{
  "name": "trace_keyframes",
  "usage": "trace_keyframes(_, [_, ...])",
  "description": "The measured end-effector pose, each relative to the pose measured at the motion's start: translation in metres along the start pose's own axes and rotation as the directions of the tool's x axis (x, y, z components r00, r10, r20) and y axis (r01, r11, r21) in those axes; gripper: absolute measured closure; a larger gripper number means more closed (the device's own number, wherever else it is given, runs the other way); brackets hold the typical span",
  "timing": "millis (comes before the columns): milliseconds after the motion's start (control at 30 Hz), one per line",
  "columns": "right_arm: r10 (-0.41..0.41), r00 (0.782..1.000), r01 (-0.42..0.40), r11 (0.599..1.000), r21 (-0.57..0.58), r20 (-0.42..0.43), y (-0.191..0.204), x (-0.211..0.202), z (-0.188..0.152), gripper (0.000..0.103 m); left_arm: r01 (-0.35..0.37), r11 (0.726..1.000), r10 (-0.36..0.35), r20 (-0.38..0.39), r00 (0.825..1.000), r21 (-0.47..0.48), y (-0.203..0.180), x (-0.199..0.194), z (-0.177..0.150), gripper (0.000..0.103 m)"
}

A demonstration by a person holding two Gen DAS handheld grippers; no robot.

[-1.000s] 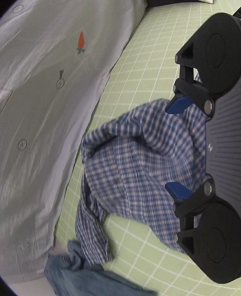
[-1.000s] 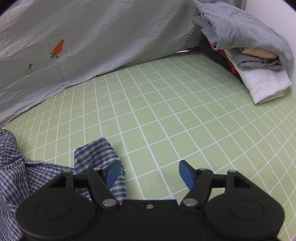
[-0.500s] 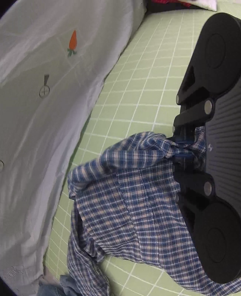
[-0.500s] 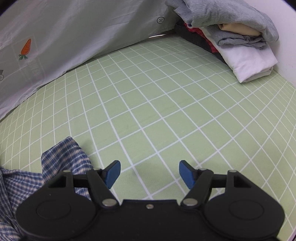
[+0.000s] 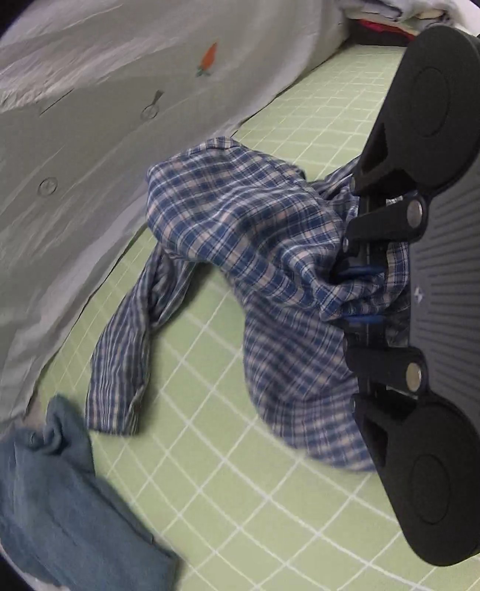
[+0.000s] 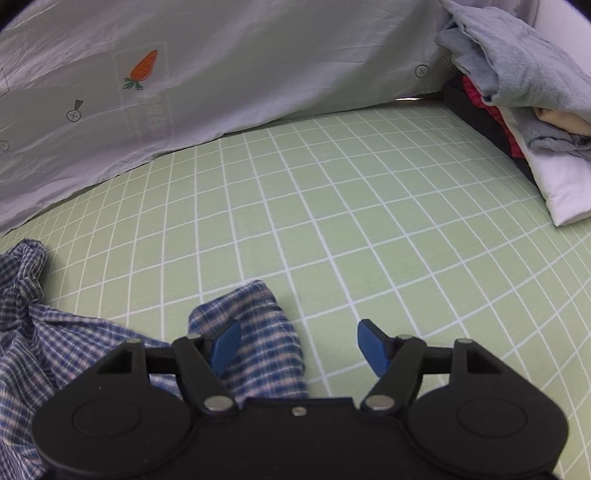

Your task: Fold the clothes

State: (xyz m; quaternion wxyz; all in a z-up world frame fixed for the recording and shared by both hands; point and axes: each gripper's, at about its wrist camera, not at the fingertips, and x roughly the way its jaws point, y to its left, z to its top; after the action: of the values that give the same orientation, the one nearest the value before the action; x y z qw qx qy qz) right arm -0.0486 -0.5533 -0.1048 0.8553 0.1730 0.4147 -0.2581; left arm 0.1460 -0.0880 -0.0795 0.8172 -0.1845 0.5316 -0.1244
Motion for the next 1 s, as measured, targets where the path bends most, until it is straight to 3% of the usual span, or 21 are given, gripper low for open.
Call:
trace_keyframes(167, [0.111,0.994,-0.11,0.992,-0.056,0.01,0.042,0.01,0.024,0.032,-0.074,0.988,0.078,0.024,0.997,-0.137,0.037,-0.003,0.009,0.07])
trace_keyframes(367, [0.282,0.959,-0.283,0.956,-0.07,-0.024,0.107,0.034,0.047,0.032,-0.114,0.987,0.112,-0.024,0.993,-0.112,0.028,0.018,0.008,0.065])
trace_keyframes(467, [0.367,0.928,-0.37,0.928,-0.035,-0.063,0.135,0.046,0.053,0.032,-0.142,0.986,0.139,-0.036,0.99,-0.082,0.02,0.025,0.014,0.062])
trace_keyframes(600, [0.481,0.87,-0.48,0.876,0.038,-0.105,0.172,0.059,0.057,0.033,-0.187,0.981,0.184,-0.049,0.982,-0.046,0.009,0.033,0.024,0.057])
trace_keyframes(700, [0.533,0.837,-0.536,0.844,0.015,-0.119,0.198,0.063,0.055,0.035,-0.22,0.975,0.219,-0.054,0.974,-0.011,0.0,0.039,0.027,0.052])
trace_keyframes(800, [0.53,0.831,-0.543,0.839,-0.04,-0.169,0.224,0.075,0.051,0.045,-0.244,0.97,0.245,-0.051,0.968,0.024,-0.007,0.043,0.027,0.048])
trace_keyframes(867, [0.533,0.82,-0.555,0.829,-0.063,-0.208,0.232,0.083,0.047,0.064,-0.251,0.967,0.253,-0.05,0.966,0.041,-0.01,0.045,0.027,0.045])
trace_keyframes(933, [0.534,0.815,-0.563,0.821,-0.093,-0.225,0.233,0.086,0.042,0.098,-0.247,0.968,0.249,-0.05,0.967,0.047,-0.011,0.046,0.027,0.042])
trace_keyframes(1000, [0.526,0.824,-0.557,0.82,-0.13,-0.209,0.227,0.083,0.039,0.1,-0.241,0.969,0.244,-0.051,0.968,0.052,-0.012,0.047,0.027,0.04])
